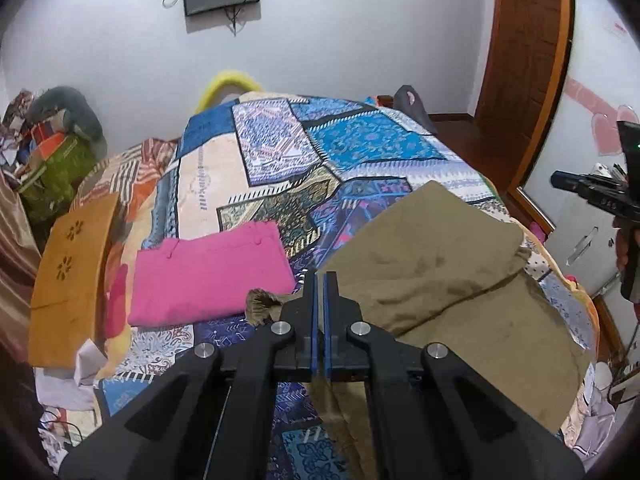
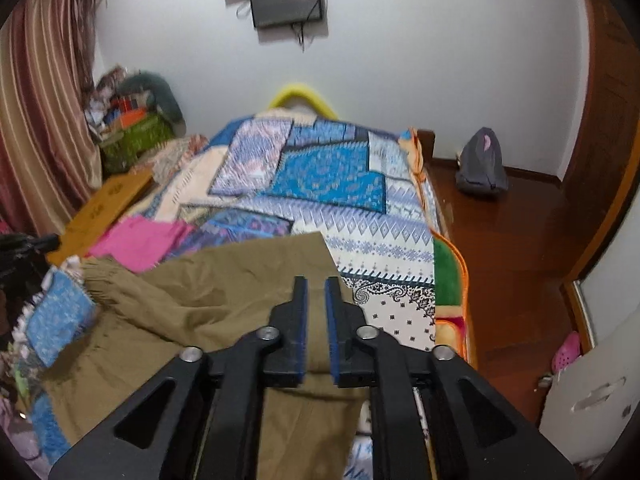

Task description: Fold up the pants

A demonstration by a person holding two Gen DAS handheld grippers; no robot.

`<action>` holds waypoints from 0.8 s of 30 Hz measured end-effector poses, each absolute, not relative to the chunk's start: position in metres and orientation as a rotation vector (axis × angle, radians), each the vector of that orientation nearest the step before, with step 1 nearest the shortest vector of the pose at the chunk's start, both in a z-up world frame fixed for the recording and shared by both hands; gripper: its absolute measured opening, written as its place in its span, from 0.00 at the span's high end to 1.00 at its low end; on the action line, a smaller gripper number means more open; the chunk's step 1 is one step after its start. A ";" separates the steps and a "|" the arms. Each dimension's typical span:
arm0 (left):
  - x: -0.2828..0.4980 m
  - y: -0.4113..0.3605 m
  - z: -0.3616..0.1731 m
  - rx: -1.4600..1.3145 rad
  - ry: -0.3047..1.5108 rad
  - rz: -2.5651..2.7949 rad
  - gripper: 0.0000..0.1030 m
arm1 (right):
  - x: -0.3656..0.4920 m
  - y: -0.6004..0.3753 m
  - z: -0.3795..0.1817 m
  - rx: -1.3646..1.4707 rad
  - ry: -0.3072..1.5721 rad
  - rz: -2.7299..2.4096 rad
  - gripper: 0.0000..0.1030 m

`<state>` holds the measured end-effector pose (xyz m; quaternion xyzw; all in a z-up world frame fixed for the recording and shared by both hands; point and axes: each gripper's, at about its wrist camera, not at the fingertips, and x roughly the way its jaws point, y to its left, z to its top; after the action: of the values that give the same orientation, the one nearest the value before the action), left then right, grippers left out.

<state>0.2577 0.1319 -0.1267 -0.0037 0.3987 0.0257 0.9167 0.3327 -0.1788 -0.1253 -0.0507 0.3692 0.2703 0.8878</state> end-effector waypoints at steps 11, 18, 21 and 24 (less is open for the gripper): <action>0.316 0.199 -0.182 -0.153 0.928 0.133 0.70 | 0.397 -0.128 -0.177 -0.258 0.802 0.586 0.49; 0.336 0.200 -0.205 -0.129 0.946 0.115 0.51 | 0.444 -0.103 -0.216 -0.319 0.895 0.616 0.49; 0.342 0.200 -0.210 -0.116 0.954 0.111 0.48 | 0.458 -0.092 -0.232 -0.298 0.959 0.660 0.49; 0.346 0.203 -0.213 -0.110 0.962 0.127 0.46 | 0.463 -0.084 -0.246 -0.280 1.022 0.678 0.46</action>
<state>0.3463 0.2026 -0.2131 -0.0527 0.4620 0.0608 0.8832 0.4625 -0.0842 -0.2456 -0.1308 0.4780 0.3169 0.8087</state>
